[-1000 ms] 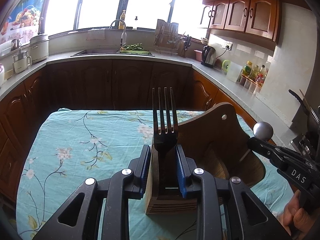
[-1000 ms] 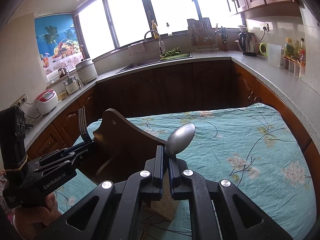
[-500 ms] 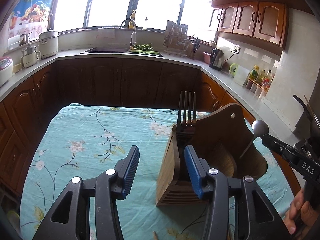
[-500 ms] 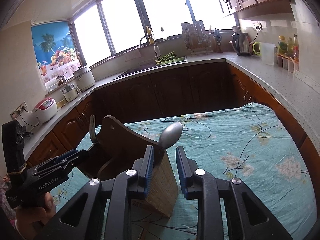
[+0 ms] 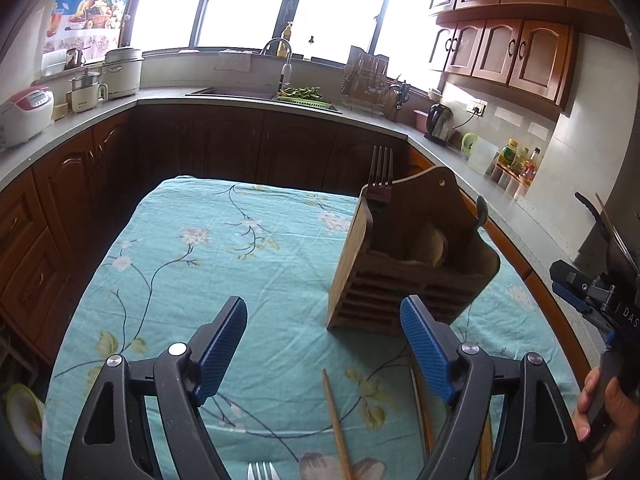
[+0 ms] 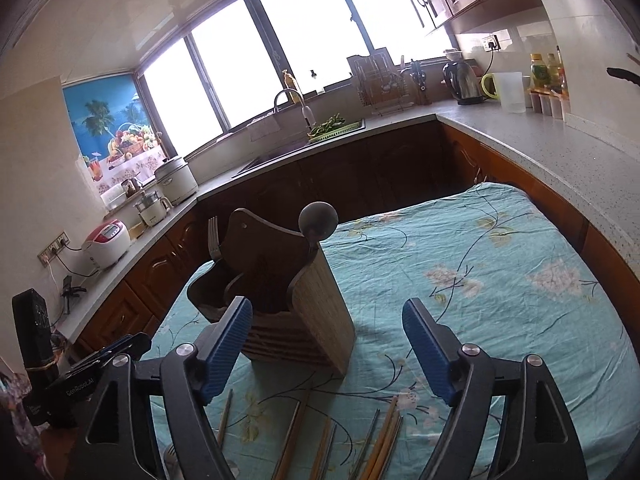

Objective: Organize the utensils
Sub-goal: 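Lower the fork into the wooden caddy and open the left tool, then move the left tool back toward the wooden chopstick on the table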

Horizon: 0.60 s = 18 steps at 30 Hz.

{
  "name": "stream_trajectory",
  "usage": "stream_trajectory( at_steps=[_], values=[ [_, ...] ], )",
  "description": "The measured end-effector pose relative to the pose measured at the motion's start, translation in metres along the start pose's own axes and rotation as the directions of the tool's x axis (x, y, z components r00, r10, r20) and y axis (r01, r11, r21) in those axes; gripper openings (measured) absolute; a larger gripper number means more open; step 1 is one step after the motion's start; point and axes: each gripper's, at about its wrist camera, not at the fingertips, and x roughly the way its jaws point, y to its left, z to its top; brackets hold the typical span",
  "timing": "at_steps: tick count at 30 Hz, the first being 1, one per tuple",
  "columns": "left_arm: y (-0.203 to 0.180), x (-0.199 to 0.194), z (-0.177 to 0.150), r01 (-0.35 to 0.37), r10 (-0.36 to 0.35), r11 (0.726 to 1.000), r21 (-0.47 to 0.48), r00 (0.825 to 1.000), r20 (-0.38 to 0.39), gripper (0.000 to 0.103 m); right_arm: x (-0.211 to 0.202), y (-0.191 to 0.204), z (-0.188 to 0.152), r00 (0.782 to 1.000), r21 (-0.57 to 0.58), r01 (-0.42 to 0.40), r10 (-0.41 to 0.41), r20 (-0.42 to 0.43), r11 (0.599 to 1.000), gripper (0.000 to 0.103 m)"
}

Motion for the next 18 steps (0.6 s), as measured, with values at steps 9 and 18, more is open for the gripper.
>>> stream_trajectory(
  at_steps=[9,18],
  values=[
    [0.009,-0.048,-0.039,0.030,-0.031,0.999,-0.037,0.999,-0.036,0.079,-0.051,0.008,-0.042,1.000,-0.030,0.018,-0.017,0.026,0.999,0.091],
    [0.015,-0.080,-0.071,0.024,-0.028,0.998,-0.062,0.998,-0.054,0.081,-0.084,0.012,-0.085,0.997,-0.044,0.065,-0.063,0.035,0.997,0.093]
  ],
)
